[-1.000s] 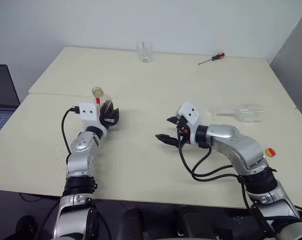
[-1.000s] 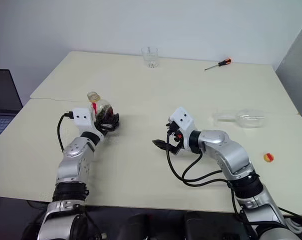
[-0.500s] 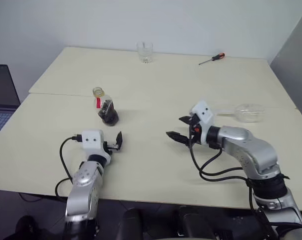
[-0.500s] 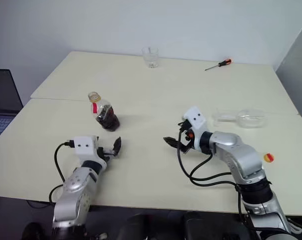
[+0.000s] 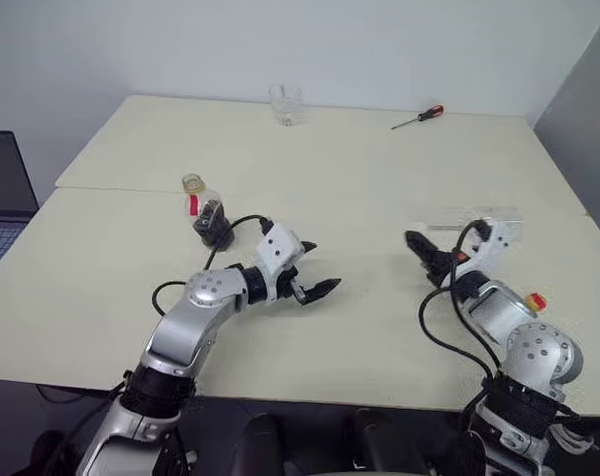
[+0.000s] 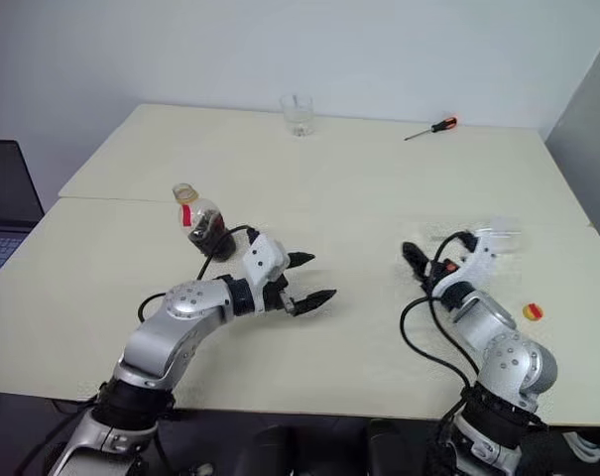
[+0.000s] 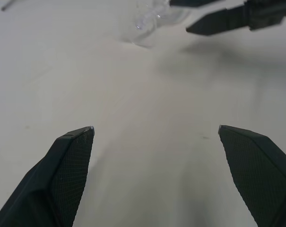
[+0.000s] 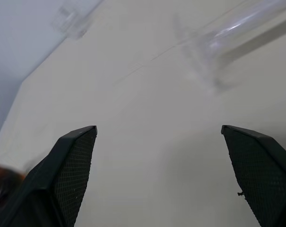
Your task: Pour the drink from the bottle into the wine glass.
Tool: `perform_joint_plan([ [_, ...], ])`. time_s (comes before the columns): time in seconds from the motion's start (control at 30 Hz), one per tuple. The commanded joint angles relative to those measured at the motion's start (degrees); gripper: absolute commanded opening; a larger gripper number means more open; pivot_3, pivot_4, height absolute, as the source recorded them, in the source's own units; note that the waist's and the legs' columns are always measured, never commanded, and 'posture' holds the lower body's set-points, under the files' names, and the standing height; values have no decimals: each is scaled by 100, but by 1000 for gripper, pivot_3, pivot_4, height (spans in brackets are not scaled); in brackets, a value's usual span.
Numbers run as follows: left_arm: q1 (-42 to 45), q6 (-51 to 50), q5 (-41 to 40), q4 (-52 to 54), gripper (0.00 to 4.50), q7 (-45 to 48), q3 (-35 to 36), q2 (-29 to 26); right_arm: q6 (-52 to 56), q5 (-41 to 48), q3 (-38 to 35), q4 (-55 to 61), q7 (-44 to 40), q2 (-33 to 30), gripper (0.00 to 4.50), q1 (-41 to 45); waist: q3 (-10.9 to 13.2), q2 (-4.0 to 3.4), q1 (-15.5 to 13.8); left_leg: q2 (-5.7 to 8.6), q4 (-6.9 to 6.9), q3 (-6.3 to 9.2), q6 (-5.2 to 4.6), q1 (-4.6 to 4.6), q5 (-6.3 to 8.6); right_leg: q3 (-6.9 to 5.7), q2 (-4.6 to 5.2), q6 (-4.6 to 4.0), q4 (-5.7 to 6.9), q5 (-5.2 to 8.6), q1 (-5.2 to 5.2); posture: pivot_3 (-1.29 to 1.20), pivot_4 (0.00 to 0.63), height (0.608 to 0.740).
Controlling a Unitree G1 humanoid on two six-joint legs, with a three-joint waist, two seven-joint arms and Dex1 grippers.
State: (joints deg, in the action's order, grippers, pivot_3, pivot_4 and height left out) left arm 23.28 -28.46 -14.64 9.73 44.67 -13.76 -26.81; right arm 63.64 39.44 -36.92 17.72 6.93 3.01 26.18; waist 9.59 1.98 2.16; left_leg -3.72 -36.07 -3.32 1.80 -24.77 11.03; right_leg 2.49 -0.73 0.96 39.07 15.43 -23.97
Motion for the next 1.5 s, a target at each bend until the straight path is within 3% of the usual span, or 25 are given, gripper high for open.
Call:
perform_joint_plan([
  [0.03,210,56,-15,-10,4486,137,-36,63,-499,319,-494,-522,522,85,4500,452,0,0,-4,0,1,-1,0,-1,0,-3,0,0,0,0,0,0,150,740],
  [0.2,257,163,85,-246,4486,79,-3,153,-1013,820,-1037,-1581,885,-126,4500,1094,3,-5,-16,-1,4,-4,-1,-3,0,-2,-3,-3,0,-1,0,0,150,740],
  [0.4,264,158,178,-210,4486,7,23,191,-1408,1208,-1198,-2617,1015,-445,4500,1492,3,-6,-15,0,4,-7,-1,-4,0,-1,-2,-18,-1,-10,0,0,150,740],
  [0.77,216,54,191,-118,4486,-423,246,338,-3126,737,-865,-5374,440,-1109,4500,2164,2,-5,40,-1,1,-6,-1,9,0,1,-2,4,-5,2,22,0,150,740],
  [0.87,220,44,212,-90,4500,-477,226,346,-3684,584,-778,-6013,346,-1271,3922,2398,2,-5,67,-1,1,-4,-1,18,0,1,-1,5,-7,3,33,0,150,740],
  [1.0,160,22,215,-20,4500,-581,279,332,-3789,708,-823,-6124,429,-1325,2466,2380,2,-5,71,-1,2,-2,-1,17,-1,1,1,4,-9,2,37,0,150,740],
  [1.1,61,-14,190,76,4500,-641,309,336,-3561,770,-700,-5750,505,-1286,1385,2253,2,-5,68,-2,2,-3,-1,16,-1,0,3,3,-9,2,36,0,150,740],
  [1.2,-22,-32,177,179,4500,-750,383,371,-3362,452,16,-4807,276,-1210,415,2076,2,-7,53,-3,3,-2,-1,15,-1,-1,4,3,-9,2,36,0,150,740],
  [1.37,-478,-196,60,527,4500,-504,536,-43,-4178,-1522,2863,-2875,-977,-1395,237,1512,11,-22,92,-3,9,-2,-1,-5,-1,12,4,6,1,3,-8,0,150,740],
  [1.5,-944,-368,-348,743,4500,-294,1019,-335,-5392,-2447,3962,-2891,-1623,-1103,237,1186,11,-22,142,-16,11,4,-1,-3,0,12,-9,5,2,3,-15,0,150,740],
])
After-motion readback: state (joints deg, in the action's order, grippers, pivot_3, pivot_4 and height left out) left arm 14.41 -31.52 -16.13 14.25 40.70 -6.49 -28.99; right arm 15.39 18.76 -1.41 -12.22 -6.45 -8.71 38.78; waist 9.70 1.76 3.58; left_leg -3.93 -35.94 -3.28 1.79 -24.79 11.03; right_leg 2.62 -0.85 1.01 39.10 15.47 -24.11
